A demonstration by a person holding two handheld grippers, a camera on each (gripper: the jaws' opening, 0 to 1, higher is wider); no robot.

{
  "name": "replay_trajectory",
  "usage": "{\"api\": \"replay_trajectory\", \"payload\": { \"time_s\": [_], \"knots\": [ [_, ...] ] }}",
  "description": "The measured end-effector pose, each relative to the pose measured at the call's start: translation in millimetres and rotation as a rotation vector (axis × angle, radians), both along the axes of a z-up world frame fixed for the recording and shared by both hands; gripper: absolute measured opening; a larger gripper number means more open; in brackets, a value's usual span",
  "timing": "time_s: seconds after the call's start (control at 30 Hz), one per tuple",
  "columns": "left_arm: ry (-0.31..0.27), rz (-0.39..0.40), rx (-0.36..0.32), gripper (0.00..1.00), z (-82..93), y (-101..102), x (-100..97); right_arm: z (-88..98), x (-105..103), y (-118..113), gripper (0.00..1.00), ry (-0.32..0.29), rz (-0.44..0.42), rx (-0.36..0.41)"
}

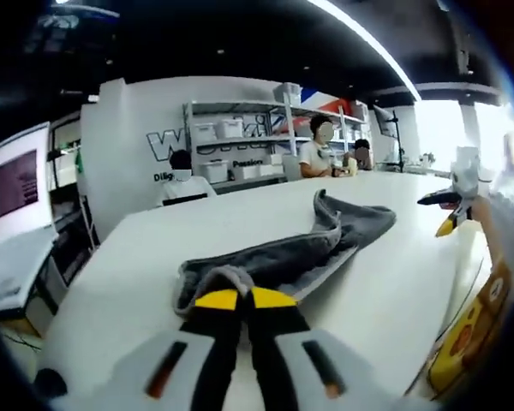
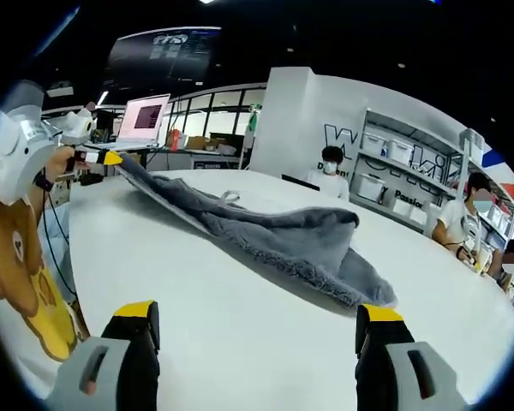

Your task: Fold the towel on the table until its edges align and the towel forms a compact rectangular stack.

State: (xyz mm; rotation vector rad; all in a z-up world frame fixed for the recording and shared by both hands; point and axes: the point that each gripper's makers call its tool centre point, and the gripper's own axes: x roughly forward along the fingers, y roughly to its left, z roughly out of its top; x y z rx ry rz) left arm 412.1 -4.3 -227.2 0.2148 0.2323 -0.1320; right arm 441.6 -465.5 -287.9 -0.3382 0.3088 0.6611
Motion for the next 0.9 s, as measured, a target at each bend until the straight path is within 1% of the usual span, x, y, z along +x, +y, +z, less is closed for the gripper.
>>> {"api": "replay_trajectory", "payload": {
  "time_s": [0.03,0.07,0.17,0.23,0.3,0.4,0.47,0.5,0.63,0.7,0.9],
  "knots": [
    [0.004,0.018,0.015,0.04,-0.8,3.9,-0.4,-0.1,-0.2,0.4,0.99,0.0,0.0,-0.001],
    [0.023,0.045,0.047,0.04,-5.1,10.6,-1.3,-0.5,-0.9,0.8,0.99,0.002,0.001,0.0],
    [0.085,0.101,0.087,0.04,-21.4,25.0,-4.0,-1.5,-1.6,0.2,0.99,0.006,0.0,-0.002],
    [0.108,0.117,0.092,0.04,-28.9,30.3,-4.9,-1.3,-1.3,-0.5,0.99,0.005,-0.002,-0.005],
    [0.158,0.137,0.103,0.04,-41.6,38.2,-7.1,-0.8,-0.6,-1.3,0.99,0.004,-0.007,-0.009],
    [0.204,0.156,0.116,0.04,-55.2,45.0,-7.4,-0.5,-0.4,-0.8,0.99,0.003,-0.006,-0.01],
    [0.233,0.157,0.12,0.04,-63.9,46.3,-8.2,-0.8,-0.5,-0.3,0.99,0.004,-0.005,-0.01],
    [0.257,0.159,0.122,0.04,-71.5,47.7,-8.9,-1.4,-0.7,0.5,0.99,0.006,-0.003,-0.011],
    [0.315,0.175,0.132,0.05,-88.0,53.3,-12.1,-3.7,-0.8,0.3,0.99,0.013,-0.002,-0.015],
    [0.327,0.177,0.132,0.05,-92.9,55.0,-12.4,-4.9,-0.5,0.2,0.99,0.017,-0.002,-0.018],
    [0.341,0.178,0.125,0.05,-98.3,55.8,-13.5,-6.7,0.9,0.3,0.99,0.022,0.0,-0.024]
  ]
}}
